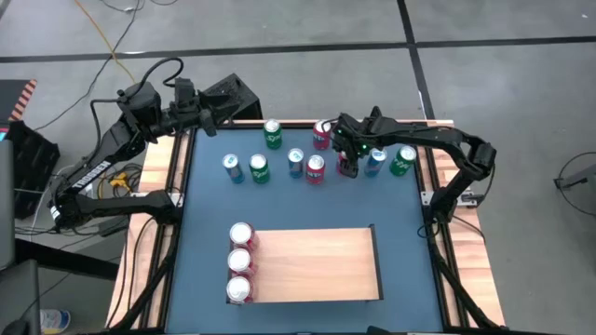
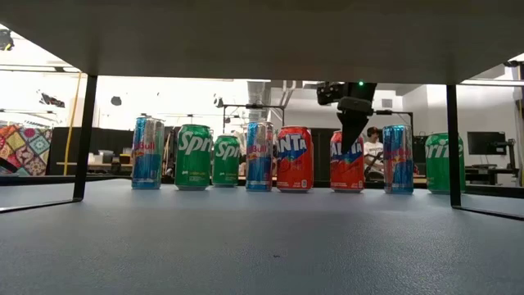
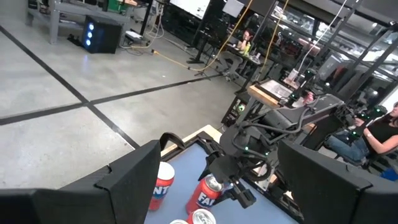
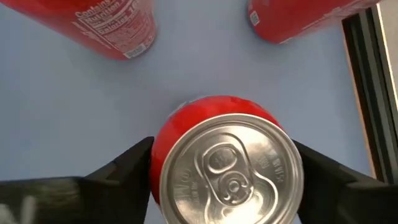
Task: Place canned beverage on shelf
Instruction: Put the right orange soda can on the shelf
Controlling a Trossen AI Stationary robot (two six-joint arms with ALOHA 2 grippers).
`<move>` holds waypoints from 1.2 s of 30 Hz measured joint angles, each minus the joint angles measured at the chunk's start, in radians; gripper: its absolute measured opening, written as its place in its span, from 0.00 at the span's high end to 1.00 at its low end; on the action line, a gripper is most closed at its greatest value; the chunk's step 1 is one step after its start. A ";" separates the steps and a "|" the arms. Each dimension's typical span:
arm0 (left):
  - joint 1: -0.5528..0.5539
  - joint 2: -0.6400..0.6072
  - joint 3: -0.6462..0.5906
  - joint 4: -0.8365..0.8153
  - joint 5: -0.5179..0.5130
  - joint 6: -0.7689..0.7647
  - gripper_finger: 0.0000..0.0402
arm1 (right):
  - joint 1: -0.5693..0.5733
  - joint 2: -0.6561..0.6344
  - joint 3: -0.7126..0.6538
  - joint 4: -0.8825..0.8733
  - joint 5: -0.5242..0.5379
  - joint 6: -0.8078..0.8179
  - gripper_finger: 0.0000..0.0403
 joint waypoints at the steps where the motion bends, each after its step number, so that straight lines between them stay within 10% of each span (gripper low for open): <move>1: 0.000 0.000 0.000 0.000 0.000 0.001 0.23 | 0.003 0.000 0.000 0.000 0.000 0.003 0.32; 9: 0.000 0.000 0.000 -0.028 0.000 0.004 0.23 | 0.025 -0.002 0.059 -0.046 0.021 -0.006 0.35; 22: 0.000 -0.007 0.000 -0.014 0.006 -0.012 0.23 | 0.102 -0.004 0.545 -0.355 0.040 -0.040 0.35; 36: 0.000 -0.055 0.000 -0.041 0.016 -0.049 0.23 | 0.457 -0.006 0.792 -0.401 0.053 0.061 0.35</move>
